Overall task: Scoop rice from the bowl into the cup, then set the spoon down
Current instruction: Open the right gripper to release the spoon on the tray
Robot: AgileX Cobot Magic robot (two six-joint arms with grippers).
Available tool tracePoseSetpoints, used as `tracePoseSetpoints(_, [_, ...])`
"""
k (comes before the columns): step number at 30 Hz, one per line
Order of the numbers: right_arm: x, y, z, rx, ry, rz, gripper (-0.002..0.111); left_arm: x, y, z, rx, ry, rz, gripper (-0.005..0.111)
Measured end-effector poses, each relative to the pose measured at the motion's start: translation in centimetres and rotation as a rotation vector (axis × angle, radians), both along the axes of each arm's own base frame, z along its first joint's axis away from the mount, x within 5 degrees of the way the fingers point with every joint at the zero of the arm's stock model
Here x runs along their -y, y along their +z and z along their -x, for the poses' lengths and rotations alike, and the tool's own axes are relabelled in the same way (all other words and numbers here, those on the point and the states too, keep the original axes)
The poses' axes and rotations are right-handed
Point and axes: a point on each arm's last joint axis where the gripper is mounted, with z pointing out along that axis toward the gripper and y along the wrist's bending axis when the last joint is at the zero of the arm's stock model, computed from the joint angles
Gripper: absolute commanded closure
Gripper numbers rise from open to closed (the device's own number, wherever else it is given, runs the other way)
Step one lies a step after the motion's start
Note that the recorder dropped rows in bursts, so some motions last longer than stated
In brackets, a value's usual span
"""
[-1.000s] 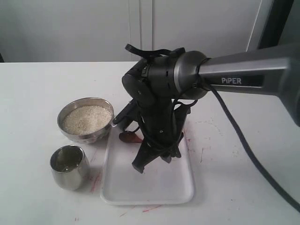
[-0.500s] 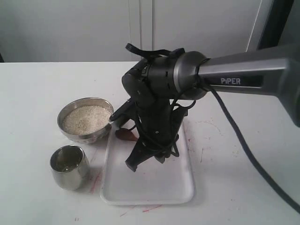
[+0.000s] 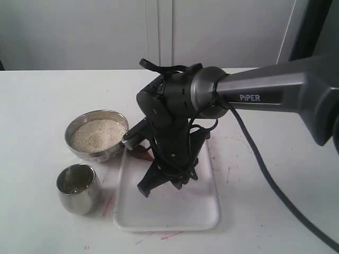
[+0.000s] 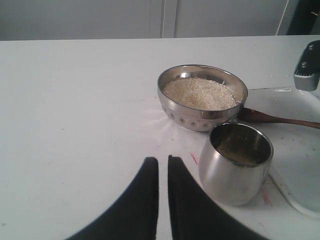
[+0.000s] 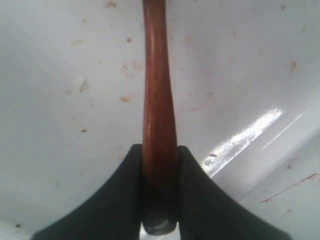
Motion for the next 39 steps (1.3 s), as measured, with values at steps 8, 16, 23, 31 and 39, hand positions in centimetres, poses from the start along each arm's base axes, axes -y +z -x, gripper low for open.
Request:
tracePoseSetpoints(8, [-0.01, 0.00, 0.03, -0.003, -0.002, -0.002, 0.099, 0.00, 0.00, 0.00, 0.000, 0.000, 0.000, 0.092])
tracePoseSetpoints(16, [0.04, -0.08, 0.09, -0.011, -0.004, 0.005, 0.087, 0.00, 0.00, 0.00, 0.000, 0.000, 0.000, 0.092])
tracePoseSetpoints(23, [0.06, -0.17, 0.11, -0.016, -0.006, 0.009, 0.084, 0.00, 0.00, 0.00, 0.000, 0.000, 0.000, 0.092])
tracePoseSetpoints(31, [0.08, -0.17, 0.13, -0.019, -0.006, 0.011, 0.074, 0.00, 0.00, 0.00, 0.000, 0.000, 0.000, 0.092])
tracePoseSetpoints(39, [0.09, -0.16, 0.12, -0.016, -0.016, 0.012, 0.078, 0.00, 0.00, 0.00, 0.000, 0.000, 0.000, 0.092])
